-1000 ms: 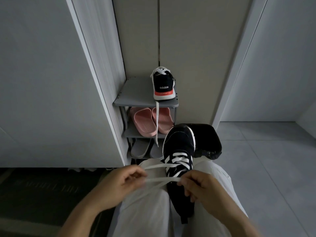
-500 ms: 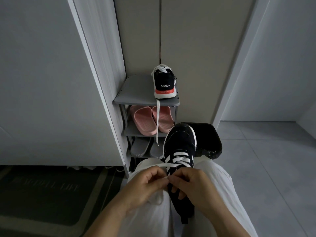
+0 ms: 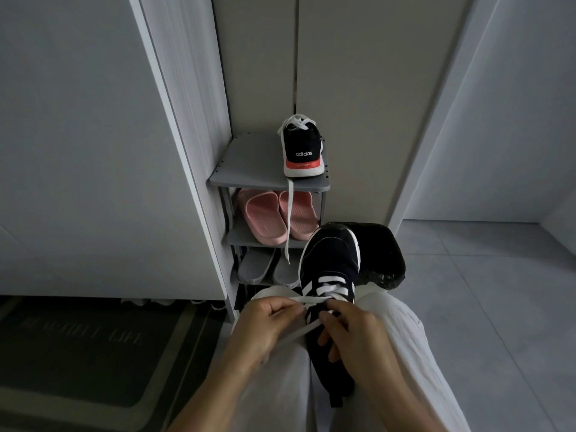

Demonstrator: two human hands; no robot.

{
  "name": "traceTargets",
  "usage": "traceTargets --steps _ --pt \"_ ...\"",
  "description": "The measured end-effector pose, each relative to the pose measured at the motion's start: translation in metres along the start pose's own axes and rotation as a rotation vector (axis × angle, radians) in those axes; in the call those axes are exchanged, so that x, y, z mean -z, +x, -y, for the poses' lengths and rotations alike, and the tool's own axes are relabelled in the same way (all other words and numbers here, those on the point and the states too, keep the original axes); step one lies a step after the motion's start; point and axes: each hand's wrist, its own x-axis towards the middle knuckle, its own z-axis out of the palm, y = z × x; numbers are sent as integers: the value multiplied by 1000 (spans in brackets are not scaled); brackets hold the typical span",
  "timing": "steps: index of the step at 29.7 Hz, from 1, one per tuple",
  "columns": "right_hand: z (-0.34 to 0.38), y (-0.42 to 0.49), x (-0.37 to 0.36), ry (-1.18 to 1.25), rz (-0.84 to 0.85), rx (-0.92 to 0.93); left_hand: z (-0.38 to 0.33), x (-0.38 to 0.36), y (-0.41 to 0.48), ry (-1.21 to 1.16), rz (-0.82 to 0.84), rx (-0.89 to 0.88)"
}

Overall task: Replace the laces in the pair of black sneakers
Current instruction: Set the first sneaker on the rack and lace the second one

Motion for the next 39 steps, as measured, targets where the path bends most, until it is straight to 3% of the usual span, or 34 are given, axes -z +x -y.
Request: traceTargets --steps 6,14,31,39 --pt "6 -3 -1 442 67 -131 12 -9 11 131 -12 -28" --pt "5 -3 1 620 70 -190 10 -12 11 52 -67 -66" --pt "1 -4 -2 563 44 -165 7 -17 6 46 -73 -151" --pt "2 9 -8 395 -21 -142 9 -15 10 178 71 -116"
